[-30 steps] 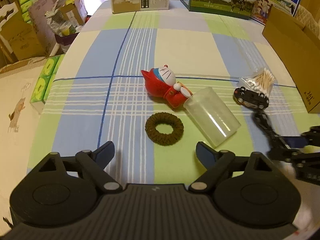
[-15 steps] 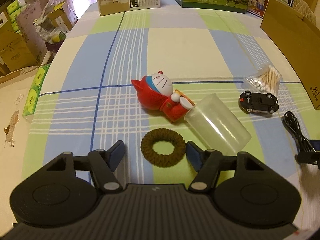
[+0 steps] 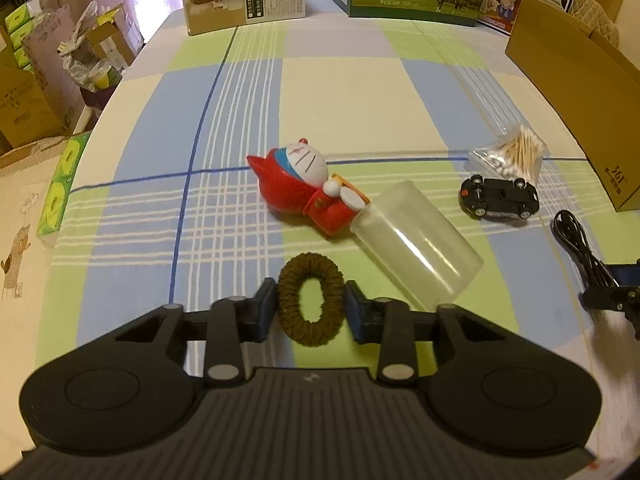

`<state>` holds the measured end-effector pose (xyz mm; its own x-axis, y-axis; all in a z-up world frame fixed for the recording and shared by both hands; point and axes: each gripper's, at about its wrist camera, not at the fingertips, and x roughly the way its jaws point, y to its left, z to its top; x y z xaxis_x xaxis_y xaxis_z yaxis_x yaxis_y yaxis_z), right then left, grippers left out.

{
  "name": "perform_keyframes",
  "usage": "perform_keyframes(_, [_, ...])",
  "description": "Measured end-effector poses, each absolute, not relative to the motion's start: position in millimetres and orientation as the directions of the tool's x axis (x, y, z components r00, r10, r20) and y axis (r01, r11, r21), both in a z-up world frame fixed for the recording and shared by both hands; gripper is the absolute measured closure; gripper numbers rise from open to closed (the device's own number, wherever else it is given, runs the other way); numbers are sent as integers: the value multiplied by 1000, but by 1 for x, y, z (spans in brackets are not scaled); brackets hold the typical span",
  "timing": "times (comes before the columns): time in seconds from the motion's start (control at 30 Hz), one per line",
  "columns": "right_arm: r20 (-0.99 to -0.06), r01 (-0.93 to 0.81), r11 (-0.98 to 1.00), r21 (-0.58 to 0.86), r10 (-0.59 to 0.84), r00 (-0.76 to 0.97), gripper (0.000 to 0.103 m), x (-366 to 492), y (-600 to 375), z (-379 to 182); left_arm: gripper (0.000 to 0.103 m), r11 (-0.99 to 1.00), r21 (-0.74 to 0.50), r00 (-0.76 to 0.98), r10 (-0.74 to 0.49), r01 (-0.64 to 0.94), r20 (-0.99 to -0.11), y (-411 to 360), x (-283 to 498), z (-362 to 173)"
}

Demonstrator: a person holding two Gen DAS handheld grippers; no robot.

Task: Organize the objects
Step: 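Lower the left tool onto the brown hair tie and grasp it, then carry the hair tie and USB cable over the cardboard box with both tools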

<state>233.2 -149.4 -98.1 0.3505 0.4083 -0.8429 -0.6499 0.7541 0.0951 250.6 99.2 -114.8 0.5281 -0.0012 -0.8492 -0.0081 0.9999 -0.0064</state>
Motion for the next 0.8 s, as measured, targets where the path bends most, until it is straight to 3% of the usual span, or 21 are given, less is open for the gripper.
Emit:
perform_keyframes(0.27, [-836,-655,750,97,418,355,76,232,-151,-99,84,998,-43,502,-15,-44,-865,95,229,-111])
perform_keyframes(0.8, [-833,-668,732,137,449,322,79,218,-169,-91,85,994,-104,464,-80,-26,-882,60,199,-103])
